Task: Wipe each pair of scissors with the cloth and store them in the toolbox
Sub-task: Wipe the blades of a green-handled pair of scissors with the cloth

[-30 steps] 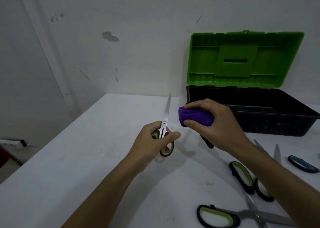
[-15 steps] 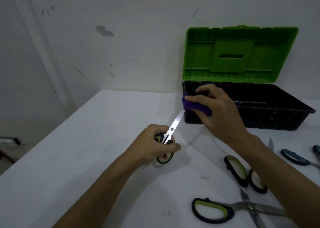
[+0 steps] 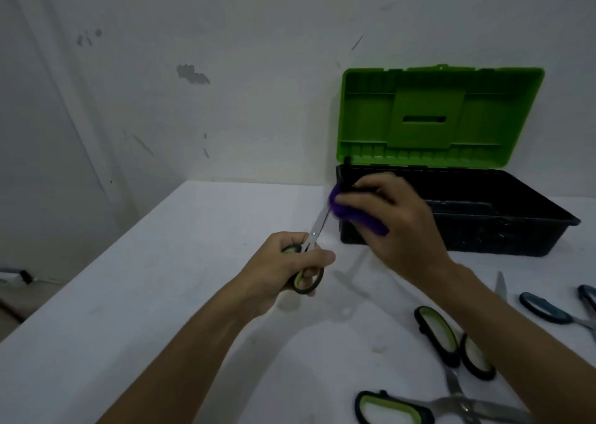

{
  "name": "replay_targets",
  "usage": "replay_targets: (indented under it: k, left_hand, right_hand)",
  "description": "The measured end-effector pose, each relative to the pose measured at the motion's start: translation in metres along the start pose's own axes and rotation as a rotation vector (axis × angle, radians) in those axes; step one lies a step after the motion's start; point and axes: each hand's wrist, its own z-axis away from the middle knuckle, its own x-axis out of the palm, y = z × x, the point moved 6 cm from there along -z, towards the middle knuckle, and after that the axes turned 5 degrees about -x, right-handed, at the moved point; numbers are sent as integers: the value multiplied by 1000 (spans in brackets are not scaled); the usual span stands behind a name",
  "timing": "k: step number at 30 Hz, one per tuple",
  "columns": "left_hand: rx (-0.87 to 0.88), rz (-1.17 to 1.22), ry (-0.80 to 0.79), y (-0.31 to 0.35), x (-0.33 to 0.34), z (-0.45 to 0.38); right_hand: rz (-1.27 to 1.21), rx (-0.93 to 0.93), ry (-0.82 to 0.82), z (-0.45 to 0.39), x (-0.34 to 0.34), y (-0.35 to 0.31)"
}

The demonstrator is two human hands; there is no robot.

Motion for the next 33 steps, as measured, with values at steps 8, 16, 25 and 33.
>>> replay_targets:
  k: [8,16,25,33]
  left_hand:
    - [-23,13,-134,21,19,-22]
    - [140,-526,-31,82,31,-93]
    - [118,-956,-243,90,83,-248]
    - [67,-1018,-530,18,131,-306]
  right_hand:
    - [63,160,12,-10,-6,55]
    - [23,568,-85,-9,-49,139]
    - [66,776,-312,11,-77,218]
    - [43,879,-360,48,-80,261]
